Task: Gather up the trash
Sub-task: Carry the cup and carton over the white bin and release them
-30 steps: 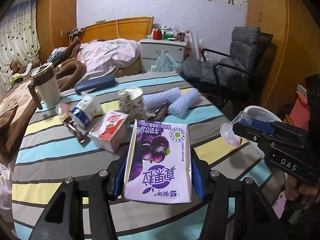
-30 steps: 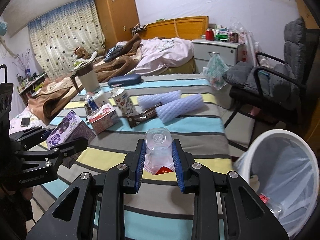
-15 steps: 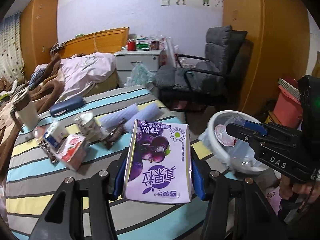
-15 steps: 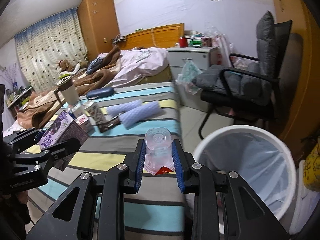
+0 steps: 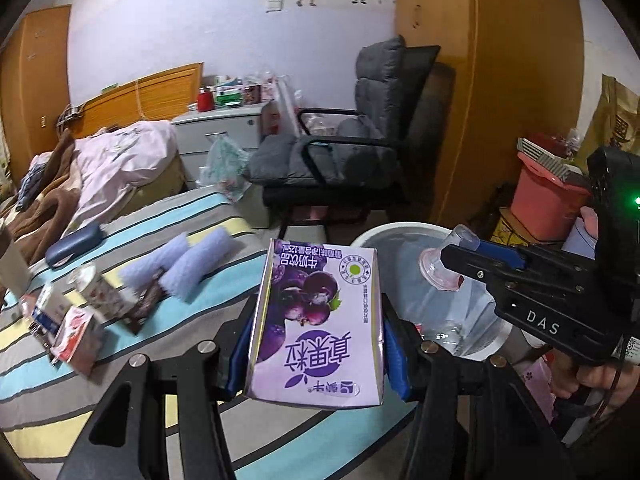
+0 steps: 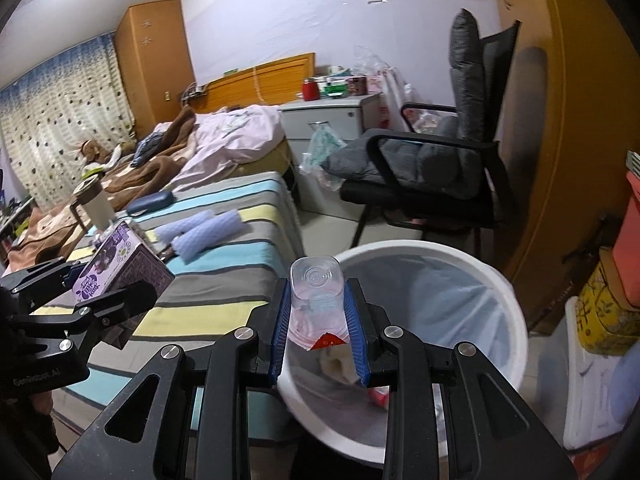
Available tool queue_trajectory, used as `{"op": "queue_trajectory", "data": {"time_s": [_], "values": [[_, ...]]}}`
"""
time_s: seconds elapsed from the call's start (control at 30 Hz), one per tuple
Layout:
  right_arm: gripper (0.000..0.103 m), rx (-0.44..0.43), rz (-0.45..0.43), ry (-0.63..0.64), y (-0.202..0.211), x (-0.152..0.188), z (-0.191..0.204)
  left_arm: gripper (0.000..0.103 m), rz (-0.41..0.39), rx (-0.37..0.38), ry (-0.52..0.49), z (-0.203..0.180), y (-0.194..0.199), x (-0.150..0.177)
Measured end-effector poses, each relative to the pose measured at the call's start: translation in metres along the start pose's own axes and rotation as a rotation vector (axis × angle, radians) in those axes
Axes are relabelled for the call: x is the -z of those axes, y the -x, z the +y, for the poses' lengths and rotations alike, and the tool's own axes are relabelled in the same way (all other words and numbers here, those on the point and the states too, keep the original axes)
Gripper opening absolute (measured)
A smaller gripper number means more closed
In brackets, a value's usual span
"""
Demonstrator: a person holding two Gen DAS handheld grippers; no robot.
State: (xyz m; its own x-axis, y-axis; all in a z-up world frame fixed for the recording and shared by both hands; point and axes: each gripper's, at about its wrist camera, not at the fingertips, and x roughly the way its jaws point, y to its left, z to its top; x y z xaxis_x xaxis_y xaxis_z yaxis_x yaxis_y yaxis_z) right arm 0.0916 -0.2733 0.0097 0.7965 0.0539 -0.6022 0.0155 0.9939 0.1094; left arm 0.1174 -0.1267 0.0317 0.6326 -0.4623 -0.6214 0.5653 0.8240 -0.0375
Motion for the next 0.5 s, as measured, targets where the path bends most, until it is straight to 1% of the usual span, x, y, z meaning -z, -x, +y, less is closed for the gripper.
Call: {"op": "queue_trajectory", "data": {"time_s": [0.23, 0.5], "values": [[0.03, 0.042, 0.005, -0.02, 0.005, 0.003, -0.023, 0.057, 0.016, 0.042, -0.02, -0.021, -0.017, -0.008], [0.03, 0.096, 0.041, -0.048, 0.002, 0.007, -0.05, 0.057, 0.052, 0.089, -0.038, -0.042, -0.043, -0.012]]}}
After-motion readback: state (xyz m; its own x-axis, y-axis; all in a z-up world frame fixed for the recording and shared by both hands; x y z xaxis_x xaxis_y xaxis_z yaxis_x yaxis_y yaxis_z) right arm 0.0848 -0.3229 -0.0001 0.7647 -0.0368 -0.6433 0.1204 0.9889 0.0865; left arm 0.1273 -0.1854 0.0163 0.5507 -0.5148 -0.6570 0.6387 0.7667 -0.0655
